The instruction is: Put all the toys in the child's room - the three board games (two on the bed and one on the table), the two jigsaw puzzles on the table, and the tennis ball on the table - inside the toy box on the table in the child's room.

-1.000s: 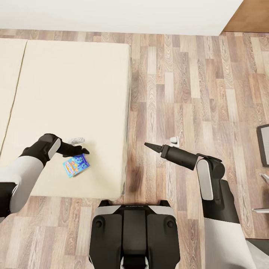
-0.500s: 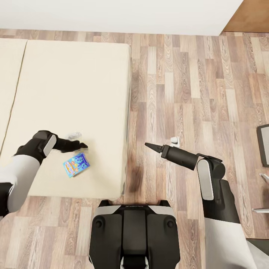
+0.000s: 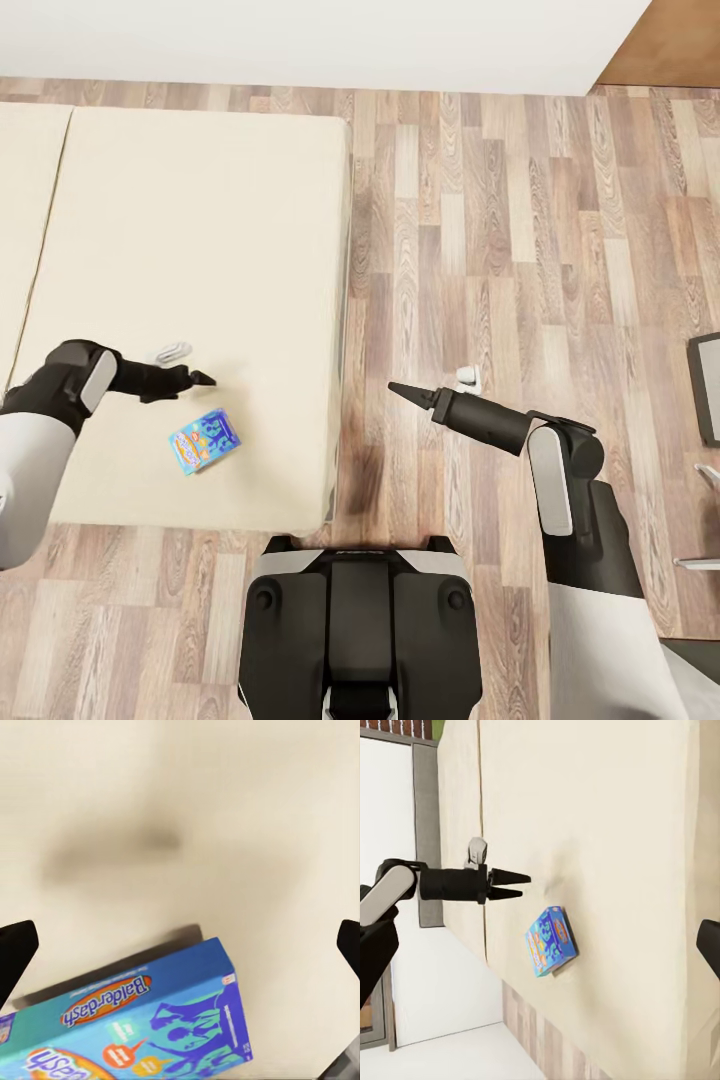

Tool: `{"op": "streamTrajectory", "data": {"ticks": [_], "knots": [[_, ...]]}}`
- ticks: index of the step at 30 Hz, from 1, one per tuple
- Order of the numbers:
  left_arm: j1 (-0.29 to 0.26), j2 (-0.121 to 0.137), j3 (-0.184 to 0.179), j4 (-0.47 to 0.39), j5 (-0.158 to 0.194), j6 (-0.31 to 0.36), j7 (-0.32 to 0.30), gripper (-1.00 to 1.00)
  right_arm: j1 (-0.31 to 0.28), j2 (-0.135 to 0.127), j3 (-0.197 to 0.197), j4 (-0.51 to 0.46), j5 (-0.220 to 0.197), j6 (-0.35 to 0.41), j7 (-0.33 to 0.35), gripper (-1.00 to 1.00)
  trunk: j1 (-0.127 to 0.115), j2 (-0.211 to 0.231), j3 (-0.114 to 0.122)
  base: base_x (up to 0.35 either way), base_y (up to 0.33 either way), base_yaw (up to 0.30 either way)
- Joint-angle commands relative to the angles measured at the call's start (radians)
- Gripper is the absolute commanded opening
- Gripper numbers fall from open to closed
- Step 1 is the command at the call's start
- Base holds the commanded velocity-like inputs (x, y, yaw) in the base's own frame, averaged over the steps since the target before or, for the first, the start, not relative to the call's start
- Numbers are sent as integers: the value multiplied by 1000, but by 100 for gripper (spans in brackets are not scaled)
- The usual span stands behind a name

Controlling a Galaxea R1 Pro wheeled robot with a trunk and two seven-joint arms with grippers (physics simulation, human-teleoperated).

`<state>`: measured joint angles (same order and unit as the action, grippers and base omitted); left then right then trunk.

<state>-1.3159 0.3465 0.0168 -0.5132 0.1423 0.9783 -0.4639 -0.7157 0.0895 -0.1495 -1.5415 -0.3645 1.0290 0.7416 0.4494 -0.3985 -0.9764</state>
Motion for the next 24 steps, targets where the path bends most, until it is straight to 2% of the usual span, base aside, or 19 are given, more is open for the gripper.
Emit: {"op": "streamTrajectory", "data": {"ticks": [1, 5, 10, 14, 17, 18, 24], "knots": [[0, 4, 2, -1, 8, 14, 2, 100, -1, 1, -2, 0, 6, 4, 8, 100, 1, -2, -1, 0, 0, 0], [0, 24, 0, -2, 7, 39, 1, 100, -1, 2, -2, 0, 6, 4, 7, 100, 1, -2, -1, 0, 0, 0], [0, 73, -4, 0, 4, 51, -21, 100, -1, 1, -3, 0, 7, 4, 7, 100, 1, -2, -1, 0, 0, 0], [6, 129, -9, 5, 1, 53, -112, 100, -1, 1, -3, 0, 8, 5, 6, 100, 1, -2, -1, 0, 0, 0], [27, 151, -13, 6, -3, 53, -172, 100, -1, 0, -3, 0, 9, 5, 3, 100, 1, -2, -1, 0, 0, 0], [41, 158, -15, 7, -4, 53, -192, 100, -1, 0, -3, 0, 9, 5, 1, 100, 1, -2, -1, 0, 0, 0], [96, 170, -17, 7, -7, 52, -222, 100, -1, 0, -4, 0, 8, 5, -2, 100, 1, -2, -1, 0, 0, 0]]}}
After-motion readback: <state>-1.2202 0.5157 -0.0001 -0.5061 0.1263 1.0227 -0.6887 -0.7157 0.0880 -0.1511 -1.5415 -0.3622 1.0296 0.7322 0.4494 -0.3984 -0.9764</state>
